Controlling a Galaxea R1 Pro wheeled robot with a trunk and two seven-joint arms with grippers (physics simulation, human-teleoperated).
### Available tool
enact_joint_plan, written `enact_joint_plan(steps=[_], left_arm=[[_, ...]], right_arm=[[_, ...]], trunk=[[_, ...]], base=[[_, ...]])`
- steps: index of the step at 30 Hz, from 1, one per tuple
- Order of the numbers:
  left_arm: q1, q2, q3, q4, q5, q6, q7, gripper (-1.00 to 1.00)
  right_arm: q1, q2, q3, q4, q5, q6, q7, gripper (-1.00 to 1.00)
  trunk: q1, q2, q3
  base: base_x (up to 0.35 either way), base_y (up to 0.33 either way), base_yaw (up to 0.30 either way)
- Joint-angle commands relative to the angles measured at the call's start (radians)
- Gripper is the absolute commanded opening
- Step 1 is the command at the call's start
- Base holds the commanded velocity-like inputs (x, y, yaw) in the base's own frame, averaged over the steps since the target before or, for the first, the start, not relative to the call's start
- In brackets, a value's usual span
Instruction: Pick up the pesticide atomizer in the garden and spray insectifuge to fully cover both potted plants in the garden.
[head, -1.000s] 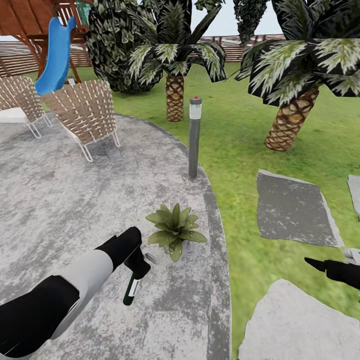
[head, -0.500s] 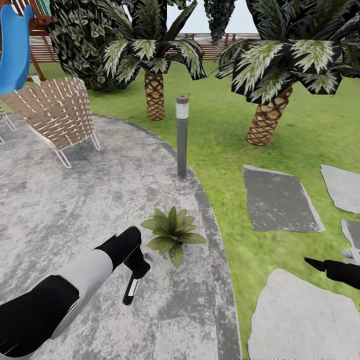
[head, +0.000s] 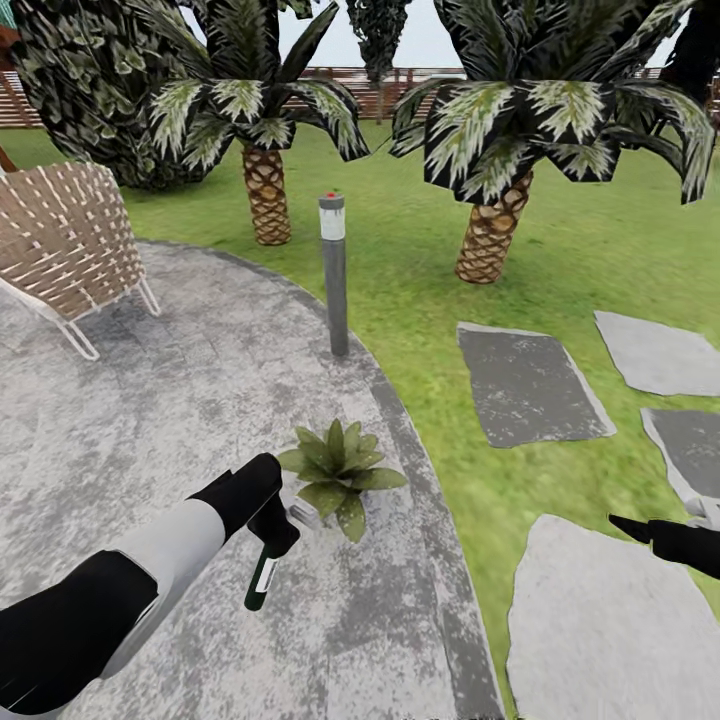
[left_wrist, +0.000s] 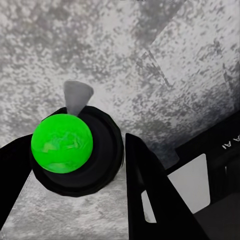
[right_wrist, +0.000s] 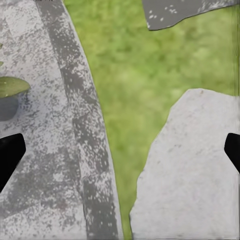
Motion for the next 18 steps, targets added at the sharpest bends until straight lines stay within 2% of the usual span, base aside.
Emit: enact_joint_plan(steps=[1,5,10,18], left_arm=[[0.000,0.001,-0.001,-0.002,-0.010,0.002,-0.010,-1.00],[-0.001,0.005,-0.001,-0.002,-0.010,0.002,-0.007,-1.00],[-0.011,0.012,-0.001,-0.002,-0.012,0.002,-0.005,-1.00],[-0.037,0.048,-0.001,-0.002,-0.011,0.002,-0.008,-1.00]], right_arm=[[-0.001,0.000,-0.001,-0.001,0.010,0.005,0.010,1.00],[-0.001,0.000,-0.001,-0.001,0.010,0.005,0.008,1.00],[-0.001,0.000,-0.001,-0.001,0.009,-0.014,0.005,1.00],[-0.001,0.000,-0.001,-0.001,0.007,-0.047,0.010,1.00]], trunk=[[0.000,0.000,-0.001],[0.000,0.000,-0.001],[0.000,0.000,-0.001],[0.000,0.000,-0.001]], base=[[0.003,0.083,-0.265],[0.001,0.036,-0.140],[0.000,0.005,-0.020],[-0.002,0.009,-0.002]])
